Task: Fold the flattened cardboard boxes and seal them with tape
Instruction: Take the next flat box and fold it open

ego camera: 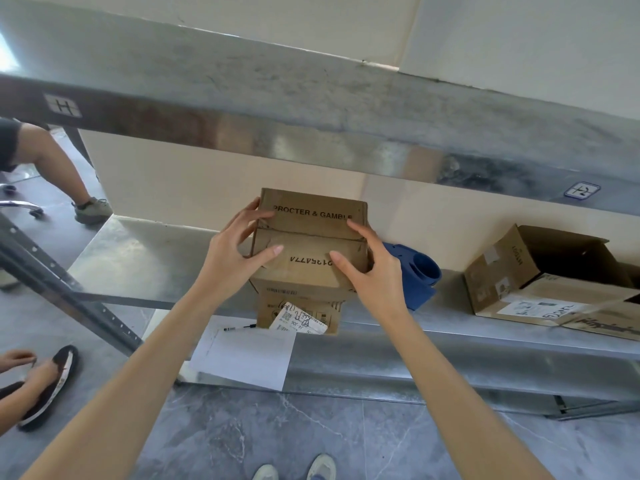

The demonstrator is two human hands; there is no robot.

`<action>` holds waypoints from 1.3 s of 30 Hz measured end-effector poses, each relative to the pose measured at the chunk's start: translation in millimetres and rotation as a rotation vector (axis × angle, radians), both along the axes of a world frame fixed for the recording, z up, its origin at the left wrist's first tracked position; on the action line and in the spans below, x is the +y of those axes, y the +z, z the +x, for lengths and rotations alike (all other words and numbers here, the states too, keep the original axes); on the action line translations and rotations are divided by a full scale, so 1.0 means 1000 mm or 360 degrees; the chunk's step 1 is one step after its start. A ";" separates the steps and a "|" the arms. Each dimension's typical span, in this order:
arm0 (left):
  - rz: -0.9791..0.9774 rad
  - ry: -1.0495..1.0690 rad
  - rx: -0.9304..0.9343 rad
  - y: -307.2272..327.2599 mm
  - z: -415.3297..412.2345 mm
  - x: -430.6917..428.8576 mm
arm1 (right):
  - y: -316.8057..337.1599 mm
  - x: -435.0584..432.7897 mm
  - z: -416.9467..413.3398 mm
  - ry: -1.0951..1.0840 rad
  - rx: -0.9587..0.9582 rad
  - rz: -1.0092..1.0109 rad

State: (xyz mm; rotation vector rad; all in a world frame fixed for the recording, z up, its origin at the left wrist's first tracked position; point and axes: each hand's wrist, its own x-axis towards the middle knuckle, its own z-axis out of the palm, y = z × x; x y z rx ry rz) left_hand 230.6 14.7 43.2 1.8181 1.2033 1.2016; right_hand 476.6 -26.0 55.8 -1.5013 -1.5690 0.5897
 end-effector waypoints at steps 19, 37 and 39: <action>-0.0055 0.0036 -0.0111 0.014 0.001 0.034 | 0.015 0.038 0.009 0.0062 0.0099 0.0000; 0.0087 0.0068 -0.0178 0.026 0.007 -0.020 | 0.030 -0.001 0.013 0.0098 0.0173 0.0094; 0.0085 0.0086 -0.0170 0.022 0.009 -0.029 | 0.027 -0.008 0.016 0.0088 0.0169 0.0077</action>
